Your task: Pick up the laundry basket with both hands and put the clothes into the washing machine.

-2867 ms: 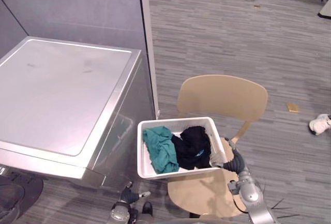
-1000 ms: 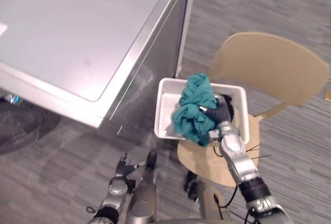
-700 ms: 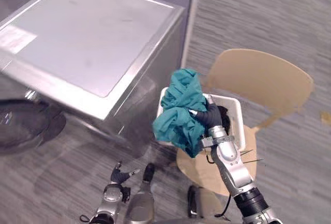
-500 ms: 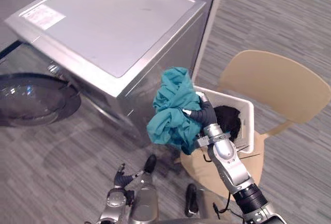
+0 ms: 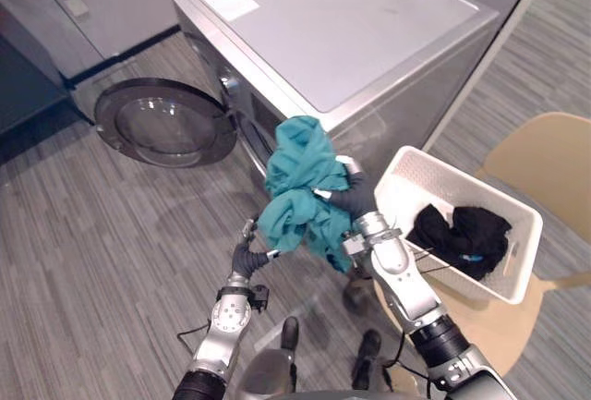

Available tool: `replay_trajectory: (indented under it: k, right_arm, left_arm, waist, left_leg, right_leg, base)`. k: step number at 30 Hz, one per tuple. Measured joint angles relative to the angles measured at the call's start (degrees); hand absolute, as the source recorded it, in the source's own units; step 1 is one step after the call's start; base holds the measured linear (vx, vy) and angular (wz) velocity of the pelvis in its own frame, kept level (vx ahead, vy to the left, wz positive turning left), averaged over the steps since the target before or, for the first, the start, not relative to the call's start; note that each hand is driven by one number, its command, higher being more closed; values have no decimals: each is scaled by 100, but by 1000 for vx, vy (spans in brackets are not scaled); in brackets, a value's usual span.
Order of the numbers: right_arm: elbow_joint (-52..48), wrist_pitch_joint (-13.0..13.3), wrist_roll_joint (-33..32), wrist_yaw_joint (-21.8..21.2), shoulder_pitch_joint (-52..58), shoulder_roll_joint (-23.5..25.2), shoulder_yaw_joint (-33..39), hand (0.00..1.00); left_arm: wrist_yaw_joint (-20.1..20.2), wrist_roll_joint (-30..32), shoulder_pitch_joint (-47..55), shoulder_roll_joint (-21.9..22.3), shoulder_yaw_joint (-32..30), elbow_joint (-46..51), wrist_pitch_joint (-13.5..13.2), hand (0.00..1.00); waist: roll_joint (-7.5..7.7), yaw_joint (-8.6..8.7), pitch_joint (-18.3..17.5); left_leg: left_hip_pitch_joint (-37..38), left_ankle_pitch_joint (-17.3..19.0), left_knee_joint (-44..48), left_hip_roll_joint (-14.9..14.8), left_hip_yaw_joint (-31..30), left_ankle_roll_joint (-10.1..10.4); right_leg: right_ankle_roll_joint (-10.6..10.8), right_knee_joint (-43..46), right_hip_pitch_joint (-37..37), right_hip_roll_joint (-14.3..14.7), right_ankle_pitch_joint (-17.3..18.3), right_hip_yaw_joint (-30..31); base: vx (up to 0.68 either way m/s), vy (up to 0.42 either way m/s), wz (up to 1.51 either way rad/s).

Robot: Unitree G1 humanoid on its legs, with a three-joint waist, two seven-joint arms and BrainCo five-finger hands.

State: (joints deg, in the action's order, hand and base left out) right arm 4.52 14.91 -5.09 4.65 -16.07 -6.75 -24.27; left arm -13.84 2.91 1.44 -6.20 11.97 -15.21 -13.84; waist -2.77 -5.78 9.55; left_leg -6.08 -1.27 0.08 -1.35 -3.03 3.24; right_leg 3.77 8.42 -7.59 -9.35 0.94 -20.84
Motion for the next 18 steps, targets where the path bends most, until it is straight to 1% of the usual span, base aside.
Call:
replay_trajectory:
  k: [2, 4, 5, 7, 8, 9, 10, 11, 12, 15, 18]
  right_arm:
    - [141, 0, -4, -66, -49, 87, -258, 100]
    - [277, 0, -65, -165, -66, 170, -451, 100]
    - [415, -1, -163, -231, -106, 210, -628, 100]
    - [581, -1, -313, -247, -181, 218, -814, 100]
    - [681, 0, -423, -240, -251, 243, -846, 100]
    - [752, 5, -586, -242, -315, 265, -851, 100]
    - [912, 11, -797, -241, -379, 307, -911, 100]
    - [962, 31, -863, -241, -388, 317, -946, 100]
    - [1017, 48, -1041, -242, -376, 322, -1009, 0]
    - [1061, 115, -1422, -244, -306, 319, -1080, 0]
    - [1052, 177, -1568, -245, -185, 294, -1154, 0]
  left_arm:
    - [-44, 6, -51, -90, 184, 297, -95, 0]
    - [-77, 58, -68, -132, 383, 479, -169, 0]
    - [-118, 140, -104, -142, 544, 557, -172, 0]
    - [-138, 191, -200, -123, 706, 578, -171, 0]
    - [-172, 224, -314, -119, 829, 583, -157, 0]
    - [-243, 296, -365, -120, 850, 592, -140, 100]
    - [-317, 434, -398, -119, 884, 596, -83, 100]
    - [-349, 466, -398, -120, 901, 596, -55, 100]
    - [-417, 527, -399, -121, 962, 596, 4, 100]
    - [-542, 614, -427, -126, 1035, 596, 86, 100]
    - [-609, 679, -427, -127, 1042, 595, 125, 100]
  waist:
    - [-5, -5, -108]
    - [-6, -12, -128]
    - [2, -26, -165]
    - [-27, -120, -268]
    - [-16, -129, -304]
    - [-30, -130, -314]
    - [-73, -138, -388]
    - [-86, -137, -417]
    - [-101, -137, -481]
    - [-126, -137, -536]
    - [-127, -137, -544]
  left_leg:
    - [-12, -34, -30, 10, -92, 11]
    - [37, -45, -30, -2, -168, 26]
    - [62, -93, -48, -14, -203, 99]
    - [79, -170, -144, -54, -283, 114]
    - [79, -315, -223, -66, -321, 216]
    - [80, -354, -237, -82, -360, 249]
    - [83, -354, -240, -132, -402, 249]
    - [90, -354, -245, -150, -414, 249]
    - [94, -354, -261, -187, -449, 250]
    - [107, -349, -327, -299, -472, 254]
    - [76, -324, -333, -392, -460, 285]
  right_leg:
    - [22, -75, 69, 9, -18, -91]
    - [25, -120, 182, 32, -19, -156]
    - [18, -160, 246, 54, -24, -207]
    - [11, -169, 246, 97, -28, -237]
    - [8, -175, 252, 110, -26, -238]
    - [-6, -176, 272, 131, -18, -254]
    - [-34, -175, 294, 190, -6, -272]
    - [-45, -176, 302, 213, -3, -272]
    - [-71, -170, 309, 253, 13, -278]
    - [-141, -136, 304, 351, 48, -278]
    - [-219, 1, 233, 416, 164, -243]
  base:
    - [8, 2, 31]
    - [11, -27, 24]
    - [-2, -33, 17]
    - [-2, -61, 16]
    - [-20, -77, 23]
    - [-41, -75, 26]
    - [-39, -61, 16]
    - [-37, -56, 10]
    - [-27, -42, 7]
    - [-60, -51, 6]
    - [-97, -58, -5]
